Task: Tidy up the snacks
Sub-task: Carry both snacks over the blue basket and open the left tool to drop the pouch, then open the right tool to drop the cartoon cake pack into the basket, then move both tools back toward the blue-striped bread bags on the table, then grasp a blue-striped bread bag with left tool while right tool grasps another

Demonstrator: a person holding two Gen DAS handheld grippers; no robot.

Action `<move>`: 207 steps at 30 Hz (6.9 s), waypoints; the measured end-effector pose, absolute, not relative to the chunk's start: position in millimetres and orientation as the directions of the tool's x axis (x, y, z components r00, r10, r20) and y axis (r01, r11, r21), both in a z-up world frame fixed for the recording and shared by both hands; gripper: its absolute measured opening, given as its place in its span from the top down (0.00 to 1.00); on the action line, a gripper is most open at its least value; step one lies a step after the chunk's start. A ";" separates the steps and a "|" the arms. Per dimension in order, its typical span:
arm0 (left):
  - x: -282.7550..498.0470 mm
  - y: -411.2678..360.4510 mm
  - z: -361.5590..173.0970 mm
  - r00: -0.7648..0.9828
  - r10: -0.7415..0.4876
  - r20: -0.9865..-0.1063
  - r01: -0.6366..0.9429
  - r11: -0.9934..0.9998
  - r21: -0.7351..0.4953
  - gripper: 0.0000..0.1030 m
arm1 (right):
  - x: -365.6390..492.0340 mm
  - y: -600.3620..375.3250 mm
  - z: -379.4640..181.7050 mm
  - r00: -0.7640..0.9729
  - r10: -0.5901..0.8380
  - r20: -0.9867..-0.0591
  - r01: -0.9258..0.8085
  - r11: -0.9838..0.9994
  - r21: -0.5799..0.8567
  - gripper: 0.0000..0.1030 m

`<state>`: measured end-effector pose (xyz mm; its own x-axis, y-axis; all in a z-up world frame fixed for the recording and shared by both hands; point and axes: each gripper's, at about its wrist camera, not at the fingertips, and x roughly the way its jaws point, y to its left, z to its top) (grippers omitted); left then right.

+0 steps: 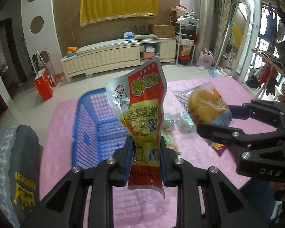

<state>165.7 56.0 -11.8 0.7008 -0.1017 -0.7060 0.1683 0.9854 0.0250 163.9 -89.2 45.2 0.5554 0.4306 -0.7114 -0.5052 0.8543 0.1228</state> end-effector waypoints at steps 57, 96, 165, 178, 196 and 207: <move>292.9 154.9 -53.5 0.590 -0.024 -0.807 0.083 0.996 0.031 0.33 | 292.5 8.0 10.7 0.412 0.401 -0.818 -0.515 0.843 0.154 0.47; 234.9 150.4 -6.8 0.644 -0.009 -0.765 0.035 0.999 0.017 0.33 | 259.4 -7.2 42.2 0.520 0.297 -0.801 -0.487 0.874 0.008 0.07; 389.7 -79.1 -124.0 0.216 0.007 -0.976 0.380 0.921 0.091 0.49 | 336.0 -217.8 -81.5 0.235 0.355 -0.905 -0.164 0.932 0.323 0.32; 419.8 -88.6 -172.8 0.132 0.057 -0.990 0.423 0.900 0.108 0.49 | 353.7 -214.1 -100.5 0.177 0.321 -0.930 -0.157 0.943 0.295 0.33; 435.0 -83.3 -195.9 0.121 0.094 -0.988 0.415 0.899 0.136 0.50 | 361.0 -203.5 -110.4 0.134 0.275 -0.952 -0.155 0.955 0.254 0.33; 420.9 -71.6 -190.4 0.157 0.121 -0.980 0.409 0.895 0.176 0.51 | 370.9 -189.6 -115.7 0.115 0.257 -0.960 -0.160 0.958 0.237 0.33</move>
